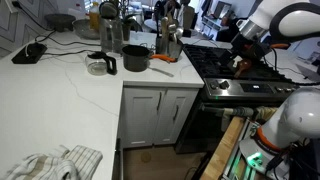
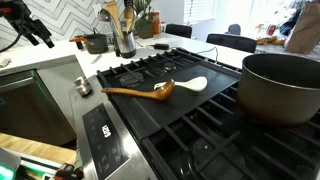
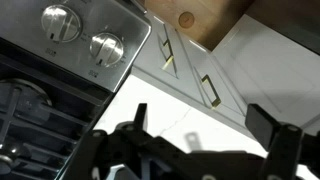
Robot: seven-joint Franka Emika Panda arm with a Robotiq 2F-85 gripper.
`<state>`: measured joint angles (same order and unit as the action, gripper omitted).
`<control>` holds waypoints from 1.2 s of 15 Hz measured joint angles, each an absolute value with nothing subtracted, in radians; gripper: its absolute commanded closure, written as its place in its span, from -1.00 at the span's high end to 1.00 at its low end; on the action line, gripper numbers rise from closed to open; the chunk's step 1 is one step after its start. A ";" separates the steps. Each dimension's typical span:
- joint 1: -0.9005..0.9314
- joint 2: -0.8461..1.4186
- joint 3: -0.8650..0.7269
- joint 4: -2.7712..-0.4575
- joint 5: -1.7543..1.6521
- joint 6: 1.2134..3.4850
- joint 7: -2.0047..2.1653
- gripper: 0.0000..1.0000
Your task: Put the wooden serving spoon in the pot on the stove
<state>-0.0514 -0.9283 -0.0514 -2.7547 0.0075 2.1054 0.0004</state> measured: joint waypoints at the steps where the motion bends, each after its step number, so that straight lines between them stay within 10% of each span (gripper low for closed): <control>1: -0.051 -0.928 -0.051 -2.757 0.007 2.105 0.000 1.00; 18: -0.246 -0.908 -0.147 -2.712 -0.036 2.103 0.062 1.00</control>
